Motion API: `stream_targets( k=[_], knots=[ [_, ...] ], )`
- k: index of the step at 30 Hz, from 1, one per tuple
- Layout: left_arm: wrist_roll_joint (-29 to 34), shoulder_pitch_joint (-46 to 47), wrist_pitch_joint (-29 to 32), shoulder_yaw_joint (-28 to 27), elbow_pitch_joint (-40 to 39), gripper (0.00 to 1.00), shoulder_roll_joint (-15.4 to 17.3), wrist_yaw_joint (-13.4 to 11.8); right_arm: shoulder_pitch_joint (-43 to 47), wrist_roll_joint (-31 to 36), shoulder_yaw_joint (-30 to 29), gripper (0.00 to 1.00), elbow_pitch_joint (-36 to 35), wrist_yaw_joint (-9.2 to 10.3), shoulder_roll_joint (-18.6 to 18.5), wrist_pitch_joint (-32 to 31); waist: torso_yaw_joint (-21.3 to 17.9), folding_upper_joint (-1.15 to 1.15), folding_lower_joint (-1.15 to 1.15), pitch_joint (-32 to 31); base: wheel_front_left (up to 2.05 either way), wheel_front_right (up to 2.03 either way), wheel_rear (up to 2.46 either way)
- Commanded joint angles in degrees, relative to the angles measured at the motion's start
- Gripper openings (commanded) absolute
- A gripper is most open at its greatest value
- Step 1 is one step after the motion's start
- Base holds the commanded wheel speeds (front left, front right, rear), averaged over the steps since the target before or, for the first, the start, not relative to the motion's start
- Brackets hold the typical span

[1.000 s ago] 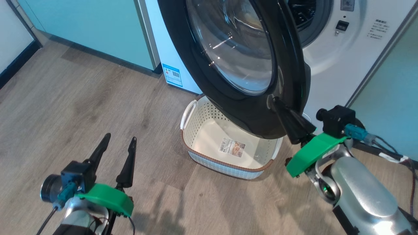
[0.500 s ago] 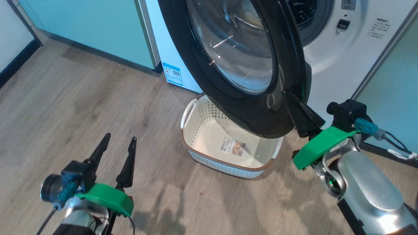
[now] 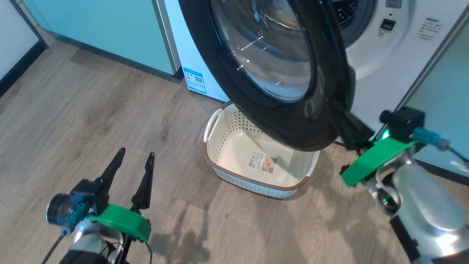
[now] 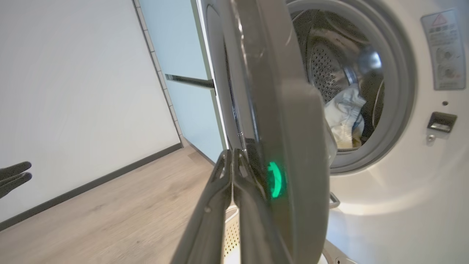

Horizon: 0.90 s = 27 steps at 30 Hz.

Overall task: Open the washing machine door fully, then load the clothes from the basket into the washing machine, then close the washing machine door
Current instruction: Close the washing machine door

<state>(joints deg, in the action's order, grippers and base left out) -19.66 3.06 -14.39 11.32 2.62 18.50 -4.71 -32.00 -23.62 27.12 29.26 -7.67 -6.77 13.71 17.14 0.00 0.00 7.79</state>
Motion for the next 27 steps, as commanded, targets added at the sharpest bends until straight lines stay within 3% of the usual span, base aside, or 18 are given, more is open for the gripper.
stream_targets(
  k=[1, 15, 27],
  knots=[
    [0.6, 3.4, -0.6, -2.2, -1.5, 1.00, 1.1, -0.2, -3.2, 0.1, -1.0, 0.00, -1.2, 0.19, -0.2, 0.8, 0.1, 0.00, 0.00, 0.2, 0.00, 0.00, 0.00],
    [2.3, 6.0, -0.6, -1.7, -2.1, 1.00, -0.9, 0.7, -10.9, 1.3, -7.8, 0.00, 5.3, 0.19, -3.3, 1.1, 1.8, 0.00, 0.00, 4.0, 0.00, 0.00, 0.00],
    [4.6, 9.6, -0.6, -3.2, -3.4, 1.00, -4.6, 2.9, -22.2, 2.3, -12.0, 0.00, 13.6, 0.19, -7.0, 1.2, 4.6, 0.00, 0.00, 9.3, 0.00, 0.00, 0.00]
  ],
)
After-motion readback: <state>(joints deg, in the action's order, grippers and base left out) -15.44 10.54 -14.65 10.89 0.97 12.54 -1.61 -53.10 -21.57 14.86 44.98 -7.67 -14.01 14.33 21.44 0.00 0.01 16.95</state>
